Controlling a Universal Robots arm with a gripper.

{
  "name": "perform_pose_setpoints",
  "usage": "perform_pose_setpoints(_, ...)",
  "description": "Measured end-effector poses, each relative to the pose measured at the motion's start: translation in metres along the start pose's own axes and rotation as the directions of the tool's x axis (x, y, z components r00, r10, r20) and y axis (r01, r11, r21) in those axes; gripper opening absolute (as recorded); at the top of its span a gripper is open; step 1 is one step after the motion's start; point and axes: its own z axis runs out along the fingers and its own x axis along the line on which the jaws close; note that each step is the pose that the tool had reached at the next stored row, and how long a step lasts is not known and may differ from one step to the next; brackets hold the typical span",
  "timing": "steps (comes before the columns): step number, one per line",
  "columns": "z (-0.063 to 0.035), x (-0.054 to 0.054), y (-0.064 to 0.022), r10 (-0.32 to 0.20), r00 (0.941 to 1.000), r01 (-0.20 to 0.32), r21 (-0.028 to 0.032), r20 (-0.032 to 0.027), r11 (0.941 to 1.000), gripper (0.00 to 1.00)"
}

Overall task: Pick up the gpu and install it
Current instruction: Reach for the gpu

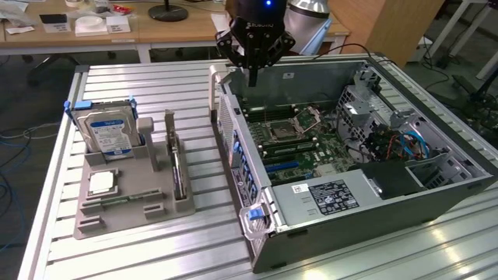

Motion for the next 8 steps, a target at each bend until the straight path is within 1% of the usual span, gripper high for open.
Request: perform_pose_setpoints(8, -0.0002, 0.0090, -0.0007, 0.000, 1.0000, 0.000, 0.0000, 0.0000, 1.0000, 0.11)
